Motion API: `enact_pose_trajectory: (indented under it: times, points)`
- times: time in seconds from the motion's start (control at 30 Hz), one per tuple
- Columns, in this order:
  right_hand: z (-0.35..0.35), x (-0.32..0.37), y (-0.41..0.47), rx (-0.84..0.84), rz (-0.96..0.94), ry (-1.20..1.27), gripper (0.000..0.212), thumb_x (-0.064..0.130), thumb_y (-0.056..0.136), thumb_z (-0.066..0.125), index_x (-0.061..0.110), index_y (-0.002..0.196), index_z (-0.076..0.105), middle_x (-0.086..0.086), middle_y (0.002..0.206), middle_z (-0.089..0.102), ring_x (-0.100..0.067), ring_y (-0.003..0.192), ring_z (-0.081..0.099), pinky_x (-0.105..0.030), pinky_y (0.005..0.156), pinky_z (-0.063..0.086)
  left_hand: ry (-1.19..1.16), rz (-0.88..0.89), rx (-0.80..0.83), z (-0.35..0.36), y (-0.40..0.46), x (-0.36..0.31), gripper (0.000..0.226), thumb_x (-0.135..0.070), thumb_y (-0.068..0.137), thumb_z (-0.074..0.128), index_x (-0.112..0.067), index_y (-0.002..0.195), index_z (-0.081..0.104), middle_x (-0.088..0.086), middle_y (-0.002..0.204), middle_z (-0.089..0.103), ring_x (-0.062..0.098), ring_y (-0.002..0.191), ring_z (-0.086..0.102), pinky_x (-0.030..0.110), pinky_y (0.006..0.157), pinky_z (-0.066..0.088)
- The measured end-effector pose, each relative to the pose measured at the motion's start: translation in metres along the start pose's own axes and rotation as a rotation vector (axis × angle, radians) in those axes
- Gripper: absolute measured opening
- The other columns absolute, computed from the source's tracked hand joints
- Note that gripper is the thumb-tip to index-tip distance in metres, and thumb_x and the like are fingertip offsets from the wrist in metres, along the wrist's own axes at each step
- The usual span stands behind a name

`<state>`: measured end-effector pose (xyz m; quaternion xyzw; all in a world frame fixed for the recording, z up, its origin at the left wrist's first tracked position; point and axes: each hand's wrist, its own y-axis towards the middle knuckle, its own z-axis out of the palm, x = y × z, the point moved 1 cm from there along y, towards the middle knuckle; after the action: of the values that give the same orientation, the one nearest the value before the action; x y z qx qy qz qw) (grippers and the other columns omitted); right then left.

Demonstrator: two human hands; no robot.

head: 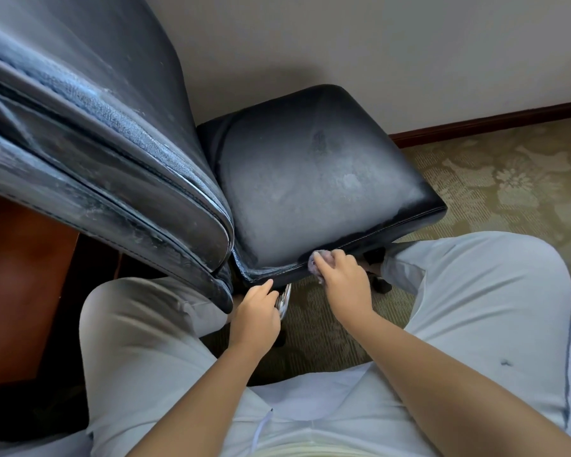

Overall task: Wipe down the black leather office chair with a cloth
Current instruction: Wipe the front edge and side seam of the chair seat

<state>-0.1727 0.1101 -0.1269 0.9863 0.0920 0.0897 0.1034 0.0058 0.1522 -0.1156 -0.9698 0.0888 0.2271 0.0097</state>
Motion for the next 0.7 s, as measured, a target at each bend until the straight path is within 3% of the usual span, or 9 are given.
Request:
enact_pose_trajectory:
  times: [0.13, 0.27, 0.33, 0.53, 0.7]
  points:
    - [0.001, 0.029, 0.002, 0.011, -0.227, -0.034, 0.062, 0.012, 0.055, 0.084, 0.014, 0.114, 0.066, -0.007, 0.090, 0.061, -0.023, 0.068, 0.055, -0.031, 0.049, 0.042, 0.042, -0.011, -0.022, 0.004, -0.003, 0.002, 0.028, 0.009, 0.064, 0.076, 0.001, 0.092, 0.074, 0.015, 0.110, 0.069, 0.027, 0.101, 0.067, 0.032, 0.077, 0.055]
    - [0.001, 0.005, -0.003, -0.043, -0.210, -0.115, 0.065, 0.009, 0.054, 0.083, 0.013, 0.116, 0.066, -0.008, 0.086, 0.061, -0.026, 0.065, 0.055, -0.032, 0.050, 0.040, 0.042, -0.073, -0.006, 0.004, -0.007, 0.008, 0.033, -0.005, 0.091, 0.052, -0.006, 0.122, 0.063, 0.004, 0.143, 0.048, 0.014, 0.132, 0.043, 0.024, 0.098, 0.042]
    - [-0.001, -0.001, -0.001, -0.069, -0.179, -0.155, 0.065, 0.008, 0.051, 0.084, 0.011, 0.114, 0.067, -0.008, 0.085, 0.060, -0.026, 0.064, 0.054, -0.032, 0.050, 0.040, 0.033, -0.091, -0.017, 0.001, -0.006, 0.008, 0.035, -0.007, 0.093, 0.049, -0.008, 0.127, 0.059, 0.001, 0.145, 0.046, 0.012, 0.135, 0.039, 0.022, 0.102, 0.037]
    - [0.001, 0.025, 0.000, -0.041, -0.303, -0.121, 0.065, 0.012, 0.053, 0.084, 0.011, 0.115, 0.066, -0.005, 0.090, 0.062, -0.021, 0.068, 0.055, -0.030, 0.052, 0.041, 0.031, -0.059, -0.059, 0.003, -0.005, 0.005, 0.026, 0.008, 0.069, 0.072, -0.001, 0.093, 0.075, 0.014, 0.111, 0.069, 0.025, 0.106, 0.066, 0.033, 0.078, 0.055]
    - [0.000, 0.009, -0.003, -0.057, -0.168, -0.129, 0.065, 0.008, 0.052, 0.084, 0.010, 0.115, 0.066, -0.009, 0.083, 0.060, -0.025, 0.064, 0.055, -0.033, 0.050, 0.041, 0.038, -0.038, -0.089, 0.002, -0.004, 0.005, 0.027, 0.009, 0.062, 0.078, -0.002, 0.087, 0.076, 0.013, 0.105, 0.071, 0.025, 0.097, 0.069, 0.030, 0.071, 0.056]
